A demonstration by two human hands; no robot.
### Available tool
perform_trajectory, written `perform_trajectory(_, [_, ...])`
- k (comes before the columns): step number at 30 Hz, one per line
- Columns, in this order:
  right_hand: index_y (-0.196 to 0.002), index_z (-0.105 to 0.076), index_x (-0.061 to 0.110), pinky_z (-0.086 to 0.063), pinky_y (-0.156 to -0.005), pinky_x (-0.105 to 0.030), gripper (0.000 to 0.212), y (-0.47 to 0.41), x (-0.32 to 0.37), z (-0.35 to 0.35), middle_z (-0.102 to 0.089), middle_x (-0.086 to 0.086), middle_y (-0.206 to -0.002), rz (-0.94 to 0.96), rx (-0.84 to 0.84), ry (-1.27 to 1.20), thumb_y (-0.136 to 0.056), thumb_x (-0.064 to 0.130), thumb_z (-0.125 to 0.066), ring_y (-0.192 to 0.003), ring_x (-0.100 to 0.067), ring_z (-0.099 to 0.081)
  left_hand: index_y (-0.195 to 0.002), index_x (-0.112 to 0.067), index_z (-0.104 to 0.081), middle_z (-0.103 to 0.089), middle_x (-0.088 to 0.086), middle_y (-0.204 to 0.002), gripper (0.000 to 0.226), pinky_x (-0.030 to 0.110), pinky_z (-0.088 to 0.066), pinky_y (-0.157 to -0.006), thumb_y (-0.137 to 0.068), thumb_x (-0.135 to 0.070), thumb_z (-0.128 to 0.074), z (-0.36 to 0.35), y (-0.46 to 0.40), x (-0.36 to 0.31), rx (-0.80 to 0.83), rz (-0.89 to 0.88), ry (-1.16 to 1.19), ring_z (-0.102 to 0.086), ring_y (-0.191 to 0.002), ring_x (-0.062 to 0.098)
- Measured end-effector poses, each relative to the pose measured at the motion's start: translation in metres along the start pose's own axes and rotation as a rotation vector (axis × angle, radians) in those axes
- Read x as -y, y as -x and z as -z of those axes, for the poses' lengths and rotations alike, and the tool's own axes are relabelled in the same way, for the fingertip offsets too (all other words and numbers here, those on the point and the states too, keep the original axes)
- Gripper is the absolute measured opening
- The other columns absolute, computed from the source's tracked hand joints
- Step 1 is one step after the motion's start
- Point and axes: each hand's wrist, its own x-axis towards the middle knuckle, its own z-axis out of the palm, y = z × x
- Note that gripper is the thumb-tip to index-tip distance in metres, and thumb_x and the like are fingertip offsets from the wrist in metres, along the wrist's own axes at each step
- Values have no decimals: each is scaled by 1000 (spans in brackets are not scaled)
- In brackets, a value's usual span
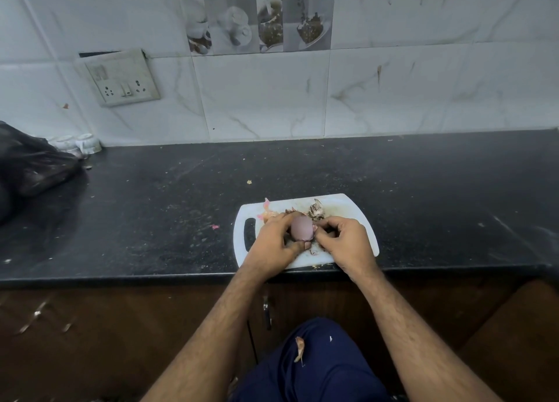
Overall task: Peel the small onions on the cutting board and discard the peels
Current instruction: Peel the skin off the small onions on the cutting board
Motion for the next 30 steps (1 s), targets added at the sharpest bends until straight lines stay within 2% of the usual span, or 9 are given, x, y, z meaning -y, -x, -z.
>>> perform_trajectory(7, [-93,-78,27,-48,-63,-10,6,0,0,-5,-74,15,-76,15,-36,113,-90,24,-74,-73,4,-66,-139,-21,-56,-66,-7,-130,53,-2,-38,-91,-91,-11,-75,2,-1,3,30,14,34,-59,-117,6])
perform_trajectory(12, [-97,-78,24,-47,-62,-12,8,0,-1,-6,-73,15,-77,16,-44,171,-93,25,-71,-72,1,-66,-123,-32,-52,-67,-14,-115,46,1,-41,-82,-89,-12,-78,3,0,4,42,46,71,-61,-102,-7])
perform_trajectory(15, [-101,-77,21,-43,-60,-7,11,-3,-2,-7,-72,16,-79,2,-95,205,-95,26,-68,-73,2,-65,-118,-32,-51,-66,-17,-108,46,2,-42,-77,-89,-11,-79,3,0,4,58,56,89,-59,-91,-16])
perform_trajectory(17, [-109,-76,19,-42,-66,-5,16,-5,-4,-8,-75,11,-91,3,-145,239,-97,23,-66,-81,0,-66,-118,-30,-52,-67,-16,-112,45,5,-44,-77,-88,-12,-80,4,1,4,61,75,117,-61,-93,-13])
perform_trajectory(19, [-119,-73,17,-44,-82,-12,24,-4,-5,-9,-74,5,-109,19,-183,269,-99,14,-60,-99,-9,-67,-120,-27,-54,-68,-14,-117,46,5,-45,-85,-86,-13,-82,4,1,3,54,77,137,-62,-106,-7])
perform_trajectory(21, [-131,-68,16,-39,-94,-14,37,-3,-4,-9,-69,4,-125,61,-176,300,-98,5,-56,-114,-13,-62,-121,-25,-55,-69,-12,-117,47,11,-48,-91,-85,-15,-84,3,1,3,40,80,152,-64,-110,0])
perform_trajectory(24, [-139,-61,17,-37,-100,-15,39,1,1,-9,-60,7,-136,125,-146,283,-101,15,-57,-121,-6,-55,-121,-25,-55,-69,-10,-115,49,19,-52,-90,-83,-20,-85,2,1,2,9,90,153,-66,-106,8])
perform_trajectory(27, [-128,-68,21,-47,-91,-14,29,4,1,-9,-62,13,-122,185,-124,242,-100,27,-62,-107,0,-58,-116,-22,-55,-67,-14,-107,47,7,-47,-78,-83,-21,-87,2,2,-2,-34,118,156,-63,-95,0])
perform_trajectory(30, [-116,-75,22,-42,-83,-4,21,3,-2,-9,-72,14,-109,181,-33,243,-98,27,-65,-100,-2,-65,-111,-18,-54,-67,-11,-100,47,6,-46,-69,-81,-20,-89,0,2,-4,-58,149,162,-62,-83,-2])
